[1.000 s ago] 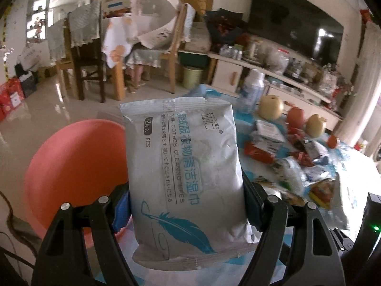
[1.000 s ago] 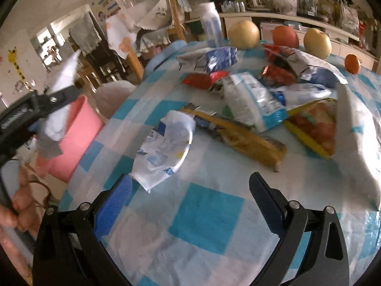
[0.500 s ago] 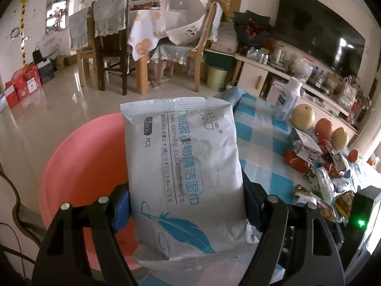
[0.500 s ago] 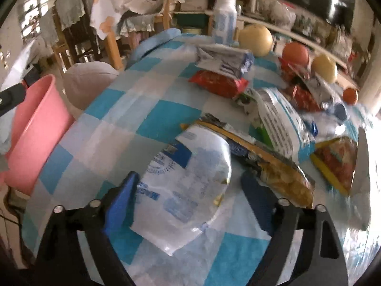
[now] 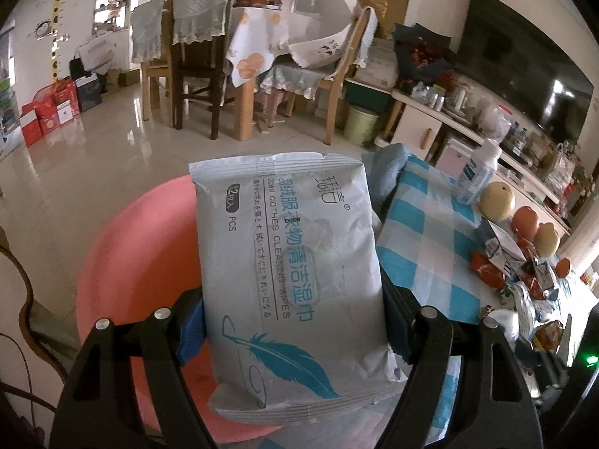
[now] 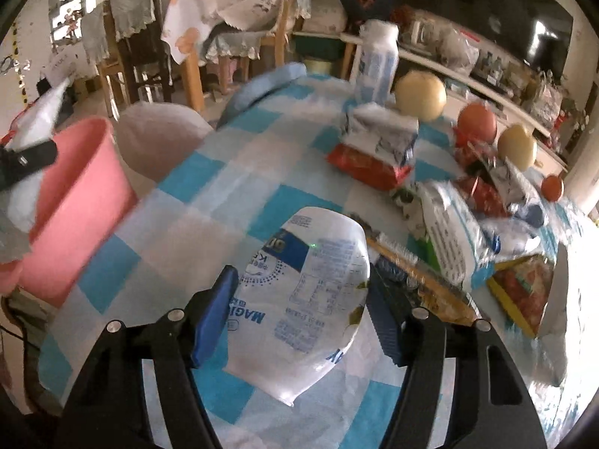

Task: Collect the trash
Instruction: 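Open the left tool over the pink bucket while the right tool releases the wrapper there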

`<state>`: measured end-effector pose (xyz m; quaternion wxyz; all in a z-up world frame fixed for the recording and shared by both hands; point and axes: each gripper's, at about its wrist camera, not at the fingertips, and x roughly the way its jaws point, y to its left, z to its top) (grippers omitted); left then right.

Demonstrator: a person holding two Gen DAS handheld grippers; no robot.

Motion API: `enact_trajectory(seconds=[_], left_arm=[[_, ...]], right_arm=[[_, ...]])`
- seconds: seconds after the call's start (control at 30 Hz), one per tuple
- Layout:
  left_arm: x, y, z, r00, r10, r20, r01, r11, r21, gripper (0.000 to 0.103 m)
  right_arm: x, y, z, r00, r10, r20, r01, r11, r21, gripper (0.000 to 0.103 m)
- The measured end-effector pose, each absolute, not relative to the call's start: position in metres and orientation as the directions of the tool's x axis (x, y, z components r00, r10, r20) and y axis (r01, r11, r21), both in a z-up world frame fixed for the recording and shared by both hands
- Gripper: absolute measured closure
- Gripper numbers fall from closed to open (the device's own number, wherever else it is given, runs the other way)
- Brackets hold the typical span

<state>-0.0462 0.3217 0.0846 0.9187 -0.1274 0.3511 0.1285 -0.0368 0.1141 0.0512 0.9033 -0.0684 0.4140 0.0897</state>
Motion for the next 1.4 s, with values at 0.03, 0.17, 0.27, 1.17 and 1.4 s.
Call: enact_trajectory(seconds=[0.03, 0.17, 0.27, 1.17, 1.4], left_arm=[[-0.046, 0.324, 0.085, 0.718, 0.155, -0.678, -0.335, 0.932, -0.142, 0.026], [-0.049, 0.338, 0.083, 0.704, 0.187, -0.685, -0.381, 0.914, -0.143, 0.026], [-0.051, 0.352, 0.082, 0.691, 0.207, -0.693, -0.419, 0.895, -0.15, 0.026], [-0.07, 0.418, 0.083, 0.672, 0.299, -0.678, -0.591, 0.768, -0.247, 0.014], [-0.068, 0.403, 0.091, 0.736, 0.275, -0.619, -0.524, 0.81, -0.263, 0.013]], right_arm=[[-0.037, 0.118, 0.057, 0.647, 0.115, -0.754, -0.229, 0.972, -0.049, 0.035], [-0.038, 0.142, 0.085, 0.672, 0.168, -0.721, -0.289, 0.956, -0.047, 0.035], [-0.039, 0.166, 0.103, 0.681, 0.215, -0.7, -0.345, 0.938, -0.046, 0.035], [-0.036, 0.261, 0.095, 0.55, 0.393, -0.737, -0.566, 0.824, 0.016, 0.014], [-0.04, 0.233, 0.109, 0.612, 0.36, -0.704, -0.499, 0.866, 0.008, 0.014]])
